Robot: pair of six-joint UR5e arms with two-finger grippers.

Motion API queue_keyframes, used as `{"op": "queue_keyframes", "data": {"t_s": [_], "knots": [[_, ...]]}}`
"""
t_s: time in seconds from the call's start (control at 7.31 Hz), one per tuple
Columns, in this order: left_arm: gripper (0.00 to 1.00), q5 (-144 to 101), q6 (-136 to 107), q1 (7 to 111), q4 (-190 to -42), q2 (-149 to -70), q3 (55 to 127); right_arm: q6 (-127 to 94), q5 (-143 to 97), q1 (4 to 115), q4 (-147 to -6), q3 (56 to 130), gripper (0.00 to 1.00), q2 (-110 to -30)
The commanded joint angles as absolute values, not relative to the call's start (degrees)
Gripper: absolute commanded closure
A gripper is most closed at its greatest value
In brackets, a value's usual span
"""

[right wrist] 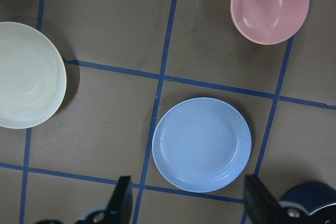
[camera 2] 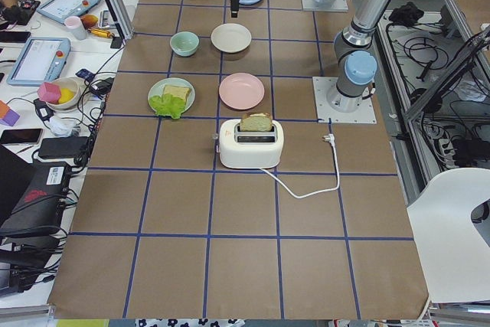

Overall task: Stack three plates with pink and blue
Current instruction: 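Lower left gripper to pink plate rim while right descends to blue plate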

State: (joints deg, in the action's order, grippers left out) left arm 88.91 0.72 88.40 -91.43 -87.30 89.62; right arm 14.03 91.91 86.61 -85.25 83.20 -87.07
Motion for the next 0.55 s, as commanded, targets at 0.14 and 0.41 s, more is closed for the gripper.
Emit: {"op": "queue_keyframes", "data": {"t_s": [0.14,0.41], "knots": [[0.00,88.4,0.9,87.6,-87.7,-88.8,99.5,20.0,92.3,79.0,-88.3,88.5,0.25,-87.0],[0.00,88.5,0.9,87.6,-74.1,-89.7,112.5,22.2,92.6,74.8,-93.1,93.6,0.25,-87.0]]}}
